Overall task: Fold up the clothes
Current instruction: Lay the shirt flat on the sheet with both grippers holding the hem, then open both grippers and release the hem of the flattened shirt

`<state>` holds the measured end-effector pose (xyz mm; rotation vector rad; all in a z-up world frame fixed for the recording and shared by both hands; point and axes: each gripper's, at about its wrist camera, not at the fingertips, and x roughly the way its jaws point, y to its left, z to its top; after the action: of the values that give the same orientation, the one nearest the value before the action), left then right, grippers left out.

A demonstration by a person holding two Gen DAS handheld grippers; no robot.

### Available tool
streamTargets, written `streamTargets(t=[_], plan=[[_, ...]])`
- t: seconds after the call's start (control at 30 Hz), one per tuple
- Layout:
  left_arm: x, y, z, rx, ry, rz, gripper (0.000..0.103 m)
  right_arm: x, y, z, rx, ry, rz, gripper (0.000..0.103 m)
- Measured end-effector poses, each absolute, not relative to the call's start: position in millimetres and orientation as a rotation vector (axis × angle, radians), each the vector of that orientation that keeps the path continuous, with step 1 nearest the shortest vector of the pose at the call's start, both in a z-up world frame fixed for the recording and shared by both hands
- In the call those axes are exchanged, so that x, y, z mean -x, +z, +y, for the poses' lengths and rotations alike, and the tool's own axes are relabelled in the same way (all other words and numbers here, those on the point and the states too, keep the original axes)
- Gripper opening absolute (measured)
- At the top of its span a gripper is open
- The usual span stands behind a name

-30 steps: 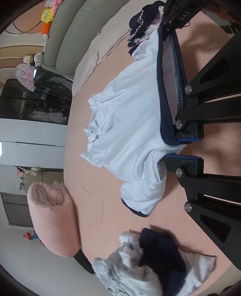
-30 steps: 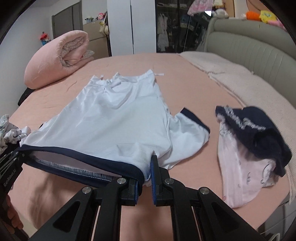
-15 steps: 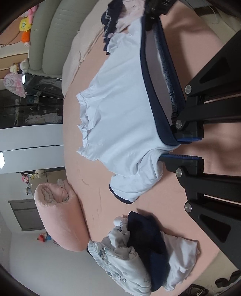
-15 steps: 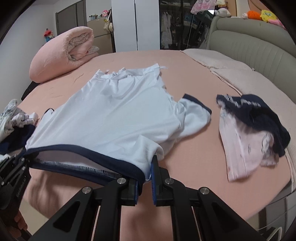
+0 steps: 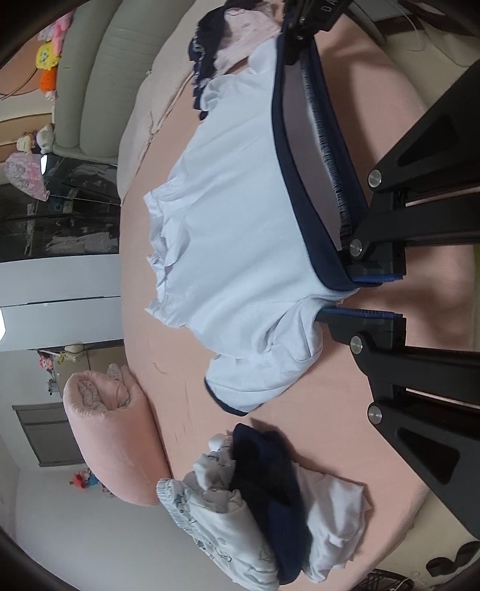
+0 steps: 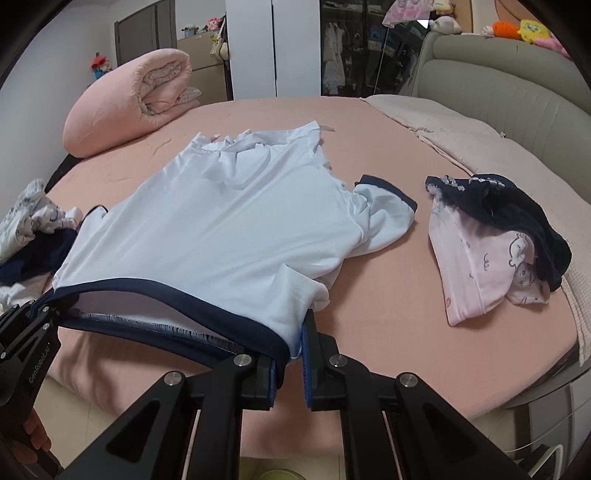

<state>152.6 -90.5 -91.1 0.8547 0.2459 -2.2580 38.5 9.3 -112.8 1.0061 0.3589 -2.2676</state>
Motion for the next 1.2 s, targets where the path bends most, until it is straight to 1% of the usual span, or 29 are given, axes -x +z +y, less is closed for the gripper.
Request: streamTargets(t=[0.13, 0.2, 0.43, 0.6, 0.67, 0.7, 0.77, 0.8, 0.83, 0.87, 0.9, 0.93, 0.97, 1.0, 1.03, 1.1, 1.2], plan=[[-153.2, -102.9, -93.3, -0.887, -2.255, 0.289, 0.01, -41.4, -119.1, 6.6, -0.993, -2.266, 0.416, 0.006], [-154.9, -104.3, -93.9, -0.881, -2.257, 0.313, 0.01, -41.2, -123.4, 7.2, -1.013, -2.257, 0.412, 0.006], [-158.4, -102.6, -84.5, -0.885, -2.273, 0.281, 0.01, -46.2, -125.6, 9.9, -1.01, -2.258, 0.444, 0.006], [-161.4, -104.7, -84.5, -0.884, -2.295, 0.291, 0.01, -48.5, -128.4, 9.8, -1.027, -2.25, 0.461, 0.006], [-163.0, -106.6, -87.2, -0.878, -2.302, 0.328, 0.01, -50.0, -129.1, 8.9, -1.02, -2.248, 0.478, 0.007], [-163.8, -107.5, -88.7, -0.875, -2.306, 0.348, 0.011, -50.0, -129.7, 8.2, -1.018, -2.245, 0.482, 0.01], [-165.5, -108.6, -93.1, -0.87, -2.311, 0.408, 0.011, -48.4, -130.9, 8.4, -1.028, -2.235, 0.462, 0.012], [-166.3, -107.8, -96.1, -0.866, -2.312, 0.44, 0.011, -48.7, -131.2, 9.6, -1.032, -2.232, 0.449, 0.02], [-167.1, -106.9, -99.1, -0.861, -2.312, 0.471, 0.011, -48.6, -130.2, 11.2, -1.029, -2.243, 0.439, 0.035], [-166.9, -104.6, -100.5, -0.864, -2.313, 0.482, 0.011, -48.6, -129.2, 12.8, -1.027, -2.255, 0.43, 0.045], [-166.6, -102.2, -101.7, -0.868, -2.313, 0.491, 0.012, -48.6, -128.2, 14.5, -1.025, -2.266, 0.42, 0.064], [-166.3, -99.9, -103.0, -0.871, -2.313, 0.499, 0.017, -49.7, -125.7, 16.8, -1.013, -2.275, 0.407, 0.074], [-167.3, -96.6, -102.3, -0.864, -2.319, 0.501, 0.021, -50.9, -123.1, 19.1, -1.001, -2.284, 0.393, 0.074], [-168.5, -93.2, -101.5, -0.857, -2.326, 0.502, 0.037, -52.7, -120.8, 20.0, -0.99, -2.289, 0.394, 0.074], [-169.6, -89.8, -100.7, -0.849, -2.333, 0.502, 0.063, -54.5, -119.3, 19.2, -0.983, -2.286, 0.405, 0.074], [-173.7, -82.2, -98.0, -0.822, -2.347, 0.509, 0.094, -58.4, -116.7, 16.8, -0.971, -2.275, 0.421, 0.074], [-179.9, -70.7, -93.8, -0.782, -2.369, 0.518, 0.095, -65.4, -112.1, 12.0, -0.955, -2.259, 0.423, 0.074]])
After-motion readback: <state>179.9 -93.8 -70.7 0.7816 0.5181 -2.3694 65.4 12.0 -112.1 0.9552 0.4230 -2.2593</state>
